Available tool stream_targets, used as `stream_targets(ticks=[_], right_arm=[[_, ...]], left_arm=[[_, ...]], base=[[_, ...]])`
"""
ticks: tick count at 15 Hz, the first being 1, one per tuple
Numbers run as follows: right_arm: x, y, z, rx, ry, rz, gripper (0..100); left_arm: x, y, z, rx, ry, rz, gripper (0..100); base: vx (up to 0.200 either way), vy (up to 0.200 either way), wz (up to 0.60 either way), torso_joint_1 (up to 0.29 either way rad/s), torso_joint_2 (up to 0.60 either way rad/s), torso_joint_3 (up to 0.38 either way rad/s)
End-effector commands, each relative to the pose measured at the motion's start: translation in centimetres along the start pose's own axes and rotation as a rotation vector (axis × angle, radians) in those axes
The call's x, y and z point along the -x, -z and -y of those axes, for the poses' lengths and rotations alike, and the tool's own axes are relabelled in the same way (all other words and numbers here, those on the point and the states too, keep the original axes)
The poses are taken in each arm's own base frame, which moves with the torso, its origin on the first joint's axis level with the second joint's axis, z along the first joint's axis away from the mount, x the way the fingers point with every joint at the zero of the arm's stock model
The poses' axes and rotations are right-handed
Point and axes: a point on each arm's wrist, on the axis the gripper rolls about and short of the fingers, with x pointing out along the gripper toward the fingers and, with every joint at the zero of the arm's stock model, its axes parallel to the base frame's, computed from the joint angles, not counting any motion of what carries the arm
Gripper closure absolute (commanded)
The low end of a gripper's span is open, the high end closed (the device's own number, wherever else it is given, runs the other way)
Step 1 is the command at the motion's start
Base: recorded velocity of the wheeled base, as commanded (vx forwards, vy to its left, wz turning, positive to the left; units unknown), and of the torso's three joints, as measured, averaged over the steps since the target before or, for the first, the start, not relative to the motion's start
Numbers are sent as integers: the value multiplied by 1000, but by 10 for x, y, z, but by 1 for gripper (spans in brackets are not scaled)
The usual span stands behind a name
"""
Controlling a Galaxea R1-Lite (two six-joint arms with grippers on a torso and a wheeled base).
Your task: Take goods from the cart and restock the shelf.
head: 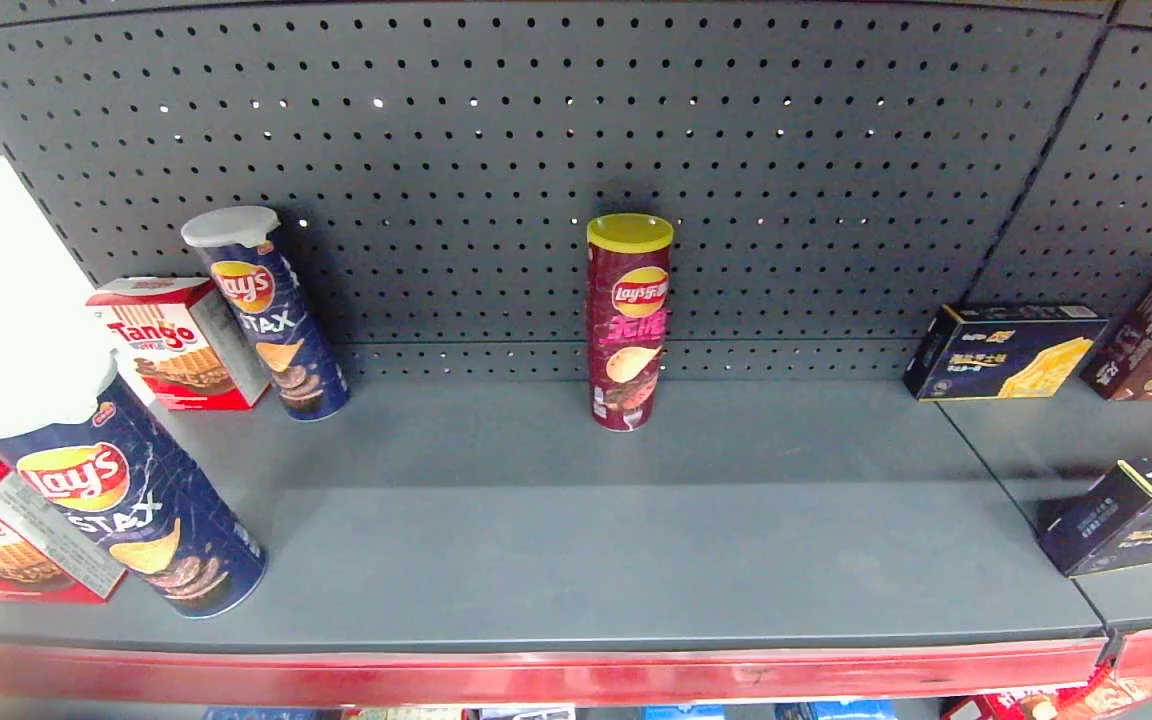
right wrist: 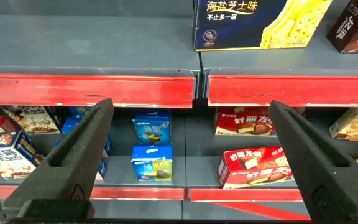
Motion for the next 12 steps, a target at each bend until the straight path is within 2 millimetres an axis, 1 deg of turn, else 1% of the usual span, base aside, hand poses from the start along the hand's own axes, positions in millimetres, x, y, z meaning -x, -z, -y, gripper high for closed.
stream_targets(ticks=[1,3,12], right_arm=[[0,0,0,1,-1,0,0],[0,0,0,1,1,-3,0],[0,0,0,-2,1,0,0]], left_arm=[[0,0,0,0,-1,-1,0],[0,0,0,0,-1,-2,0],[0,0,0,0,-1,-2,0]], base=[[0,0,0,0,0,0],[0,0,0,0,0,0],[0,0,600,5,4,3]])
